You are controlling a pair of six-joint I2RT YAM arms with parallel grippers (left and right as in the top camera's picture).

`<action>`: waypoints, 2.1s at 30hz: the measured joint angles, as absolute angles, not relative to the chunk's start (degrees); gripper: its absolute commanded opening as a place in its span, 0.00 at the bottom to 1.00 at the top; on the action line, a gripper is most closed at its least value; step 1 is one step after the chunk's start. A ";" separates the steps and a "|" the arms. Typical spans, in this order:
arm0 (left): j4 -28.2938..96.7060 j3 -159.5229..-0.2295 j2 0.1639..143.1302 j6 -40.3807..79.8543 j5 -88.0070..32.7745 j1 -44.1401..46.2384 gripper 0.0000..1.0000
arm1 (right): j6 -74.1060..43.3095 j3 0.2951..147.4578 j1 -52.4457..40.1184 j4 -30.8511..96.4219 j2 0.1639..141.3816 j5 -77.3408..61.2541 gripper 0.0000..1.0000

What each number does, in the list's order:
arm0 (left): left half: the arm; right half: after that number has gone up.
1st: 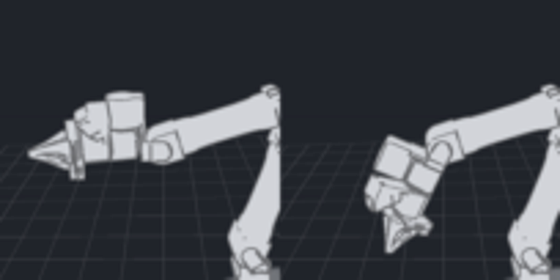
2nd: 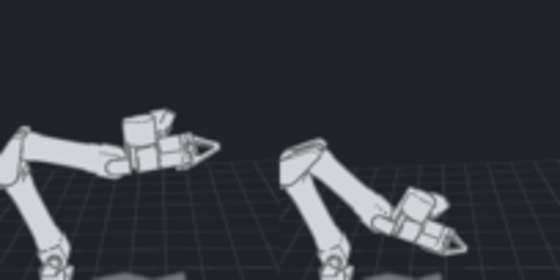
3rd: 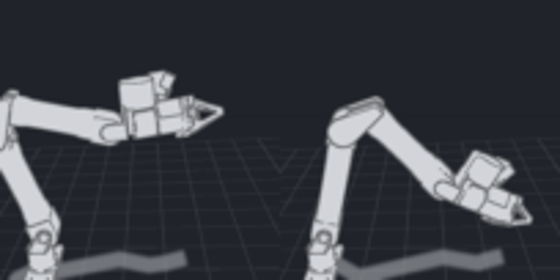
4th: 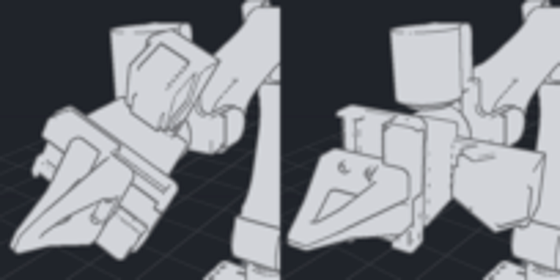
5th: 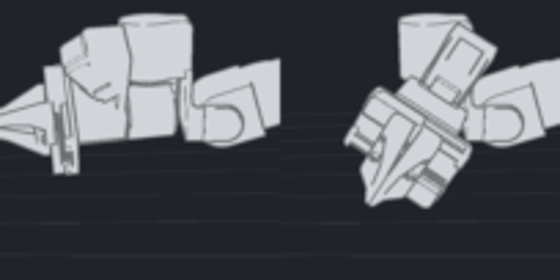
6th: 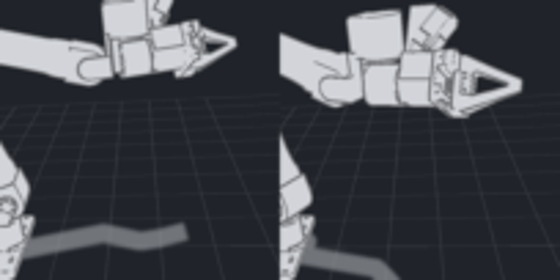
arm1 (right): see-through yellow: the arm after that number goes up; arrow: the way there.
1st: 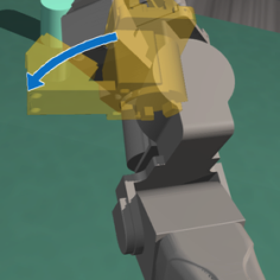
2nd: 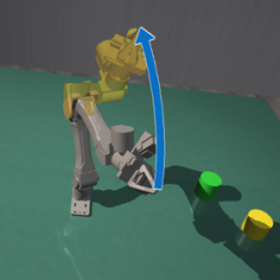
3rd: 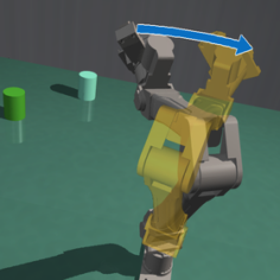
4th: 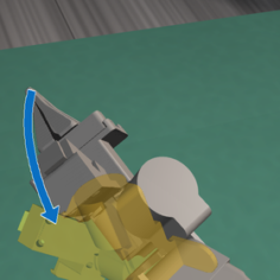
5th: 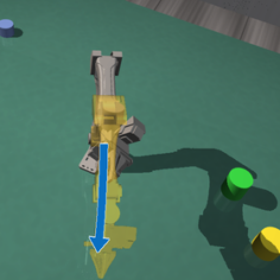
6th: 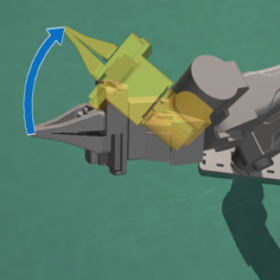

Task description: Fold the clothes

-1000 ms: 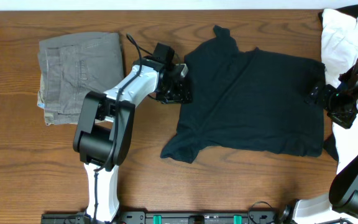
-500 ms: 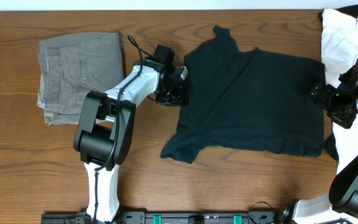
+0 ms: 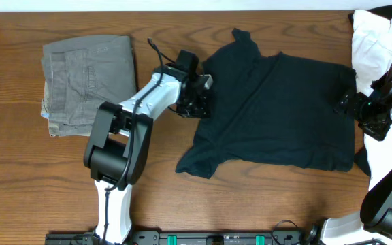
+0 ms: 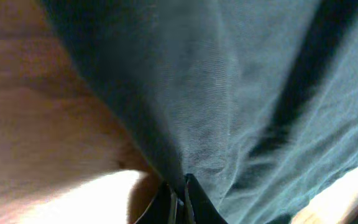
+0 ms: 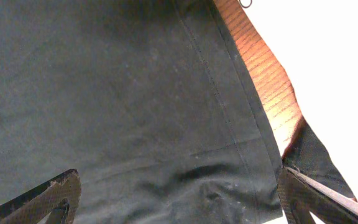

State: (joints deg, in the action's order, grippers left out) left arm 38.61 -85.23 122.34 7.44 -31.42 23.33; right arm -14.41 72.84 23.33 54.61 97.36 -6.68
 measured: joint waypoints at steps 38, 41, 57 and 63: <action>42.94 -94.13 121.89 9.23 0.97 50.41 0.43 | -14.41 72.84 23.33 54.61 97.36 -6.70 0.99; 44.21 -94.98 121.05 8.73 5.82 49.63 0.46 | -14.41 72.84 23.33 54.61 97.36 -6.68 0.99; 34.85 -97.38 118.10 12.73 4.38 34.04 0.49 | -14.41 72.84 23.33 54.61 97.36 -6.68 0.99; 34.79 -97.38 124.55 13.34 1.78 33.08 0.49 | -14.41 72.84 23.33 54.61 97.36 -6.70 0.99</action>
State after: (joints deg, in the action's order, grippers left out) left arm 34.79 -97.38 124.55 13.34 1.78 33.08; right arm -14.41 72.84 23.33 54.61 97.36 -6.70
